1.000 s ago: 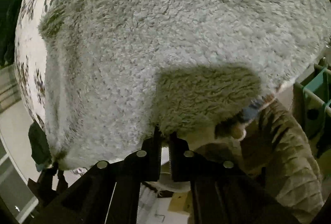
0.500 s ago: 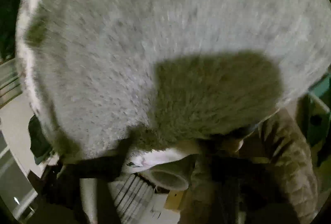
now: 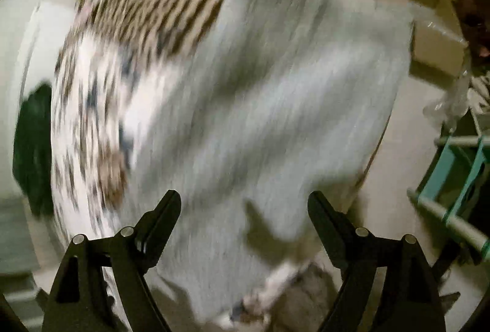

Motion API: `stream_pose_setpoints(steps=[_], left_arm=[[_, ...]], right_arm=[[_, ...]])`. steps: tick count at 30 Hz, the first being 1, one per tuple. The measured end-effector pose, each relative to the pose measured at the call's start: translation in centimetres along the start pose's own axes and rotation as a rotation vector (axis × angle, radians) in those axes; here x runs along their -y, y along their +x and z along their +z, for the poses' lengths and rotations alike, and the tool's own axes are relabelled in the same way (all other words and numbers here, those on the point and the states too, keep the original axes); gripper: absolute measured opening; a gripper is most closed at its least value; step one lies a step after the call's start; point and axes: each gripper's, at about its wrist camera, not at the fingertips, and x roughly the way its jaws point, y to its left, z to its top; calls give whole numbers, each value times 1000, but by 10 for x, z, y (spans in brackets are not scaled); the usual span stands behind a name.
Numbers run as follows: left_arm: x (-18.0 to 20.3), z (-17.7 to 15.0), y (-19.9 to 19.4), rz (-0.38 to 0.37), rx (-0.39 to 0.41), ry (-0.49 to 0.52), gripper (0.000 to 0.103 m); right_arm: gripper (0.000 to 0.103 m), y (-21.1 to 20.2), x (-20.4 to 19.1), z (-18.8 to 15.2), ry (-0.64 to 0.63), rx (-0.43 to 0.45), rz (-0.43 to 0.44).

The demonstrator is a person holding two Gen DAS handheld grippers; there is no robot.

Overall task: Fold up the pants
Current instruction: 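Lift the pants with both grippers and fold them over toward the bed edge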

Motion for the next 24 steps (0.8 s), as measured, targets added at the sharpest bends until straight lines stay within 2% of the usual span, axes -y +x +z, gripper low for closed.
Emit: stream_pose_setpoints(steps=[3,5,6,7,8,9,16,18,20,21,22,23,24], left_arm=[[66,17,29,7,2,96,94],[91,26,47,7,-11,123,94],[105,30,57,16,-12,137,94],[113,34,65,26,-13,148,94],[120,38,74,43,-17,160,94],[126,38,79,58,-22,166,94],[120,57,103,109,-37,93,94],[116,64,106,122,-38,64,94],[112,70,107,115,-54,30,94],[111,72,105,108,-59,18,94],[110,73,100,98,-61,10,94],[110,73,93,87,-58,9,94],[109,72,85,73,-52,13,94]], right_arm=[[87,-1,2,64,35,34,46],[86,16,-1,86,61,2,72],[81,25,1,98,77,-29,81],[71,35,4,108,92,-56,89],[36,48,4,115,108,-89,96],[8,63,0,116,122,-119,88],[8,60,-4,146,123,-44,125],[8,68,-7,157,116,-65,127],[12,82,-6,165,125,-149,155],[25,84,-4,167,121,-190,182],[36,78,0,167,112,-192,203],[58,68,4,165,91,-174,219],[68,54,11,162,63,-143,224]])
